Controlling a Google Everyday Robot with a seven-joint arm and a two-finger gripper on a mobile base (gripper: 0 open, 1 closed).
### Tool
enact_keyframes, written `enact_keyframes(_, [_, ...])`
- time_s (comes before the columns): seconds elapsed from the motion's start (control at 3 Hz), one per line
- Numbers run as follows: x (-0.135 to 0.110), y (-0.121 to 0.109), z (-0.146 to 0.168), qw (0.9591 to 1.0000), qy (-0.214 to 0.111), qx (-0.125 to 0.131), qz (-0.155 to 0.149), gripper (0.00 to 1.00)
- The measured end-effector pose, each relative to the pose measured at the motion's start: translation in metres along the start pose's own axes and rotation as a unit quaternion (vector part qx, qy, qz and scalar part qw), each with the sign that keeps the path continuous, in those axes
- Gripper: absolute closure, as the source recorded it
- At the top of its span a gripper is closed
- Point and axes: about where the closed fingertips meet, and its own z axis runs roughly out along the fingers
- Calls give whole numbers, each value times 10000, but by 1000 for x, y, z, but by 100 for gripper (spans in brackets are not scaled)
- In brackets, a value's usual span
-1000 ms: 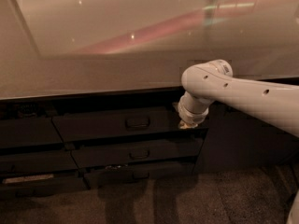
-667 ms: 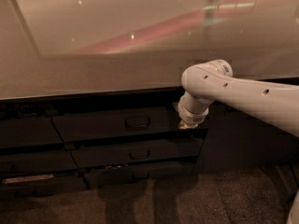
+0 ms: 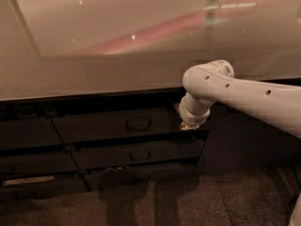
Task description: Open top drawer
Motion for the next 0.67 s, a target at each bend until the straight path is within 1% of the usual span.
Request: enact_keyframes(0.67, [-1,1,0,10000,-4,-3,-18,100])
